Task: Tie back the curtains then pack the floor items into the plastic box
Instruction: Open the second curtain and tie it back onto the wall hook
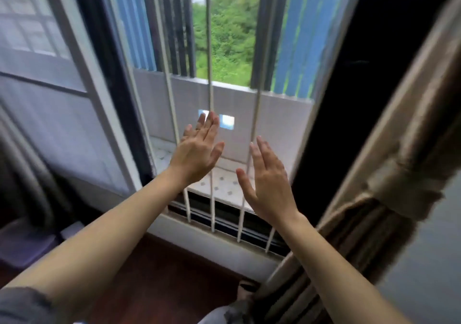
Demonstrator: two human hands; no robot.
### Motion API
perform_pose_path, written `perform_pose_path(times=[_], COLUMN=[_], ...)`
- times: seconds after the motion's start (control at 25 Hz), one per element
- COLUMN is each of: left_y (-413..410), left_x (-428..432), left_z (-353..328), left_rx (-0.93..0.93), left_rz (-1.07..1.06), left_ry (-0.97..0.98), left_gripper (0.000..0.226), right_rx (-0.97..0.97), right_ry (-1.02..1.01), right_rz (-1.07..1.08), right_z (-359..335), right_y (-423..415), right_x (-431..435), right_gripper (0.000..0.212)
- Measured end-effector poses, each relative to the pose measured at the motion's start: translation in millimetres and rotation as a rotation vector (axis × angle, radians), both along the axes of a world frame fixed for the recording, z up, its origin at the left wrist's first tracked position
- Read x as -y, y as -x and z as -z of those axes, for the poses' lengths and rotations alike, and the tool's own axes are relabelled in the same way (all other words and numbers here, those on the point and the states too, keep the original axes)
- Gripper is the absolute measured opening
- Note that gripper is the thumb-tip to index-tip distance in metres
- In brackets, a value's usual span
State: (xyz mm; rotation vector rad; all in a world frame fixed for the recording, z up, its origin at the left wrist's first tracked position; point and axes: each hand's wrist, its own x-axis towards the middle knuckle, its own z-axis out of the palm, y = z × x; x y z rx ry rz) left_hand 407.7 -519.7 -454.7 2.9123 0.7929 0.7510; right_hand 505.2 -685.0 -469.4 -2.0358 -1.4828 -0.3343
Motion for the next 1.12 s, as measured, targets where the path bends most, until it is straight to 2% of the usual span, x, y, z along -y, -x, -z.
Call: perform_pose_path(times=[0.16,0.32,0.48,0.76,0.92,1.12], left_y=[52,108,182,340,424,514], left_x=[-57,-102,-146,-242,-301,-371], left_z=[-10,-62,-102,-95,-90,-91], left_rx=[-0.194,-0.180,-0.148,-0.220,-0.187,-0.150], left_rz=[-0.203,-0.328,-0.500,-0.796,-0.885,-0.982], left_ry=[0.108,0.110,0.092,0.057,0.147,0.178], left_gripper=[0.067,0.084,0.084,0.077,0.061,0.058], right_rx=[-0.013,0.002,0.049,0.089,0.072,0.089], right_ry=[0.151,0.173,0.190,0.212,0.240,0.325], right_rz=[-0.210,-0.390,-0.540,-0.804,-0.804,-0.876], right_z=[-16,-70,-105,-92,-80,-77], right_y=[23,51,101,249,334,427], right_x=[-78,-139,-212,-381,-463,-542], right_gripper=[0.074,0.075,0.068,0.071,0.069,0.072])
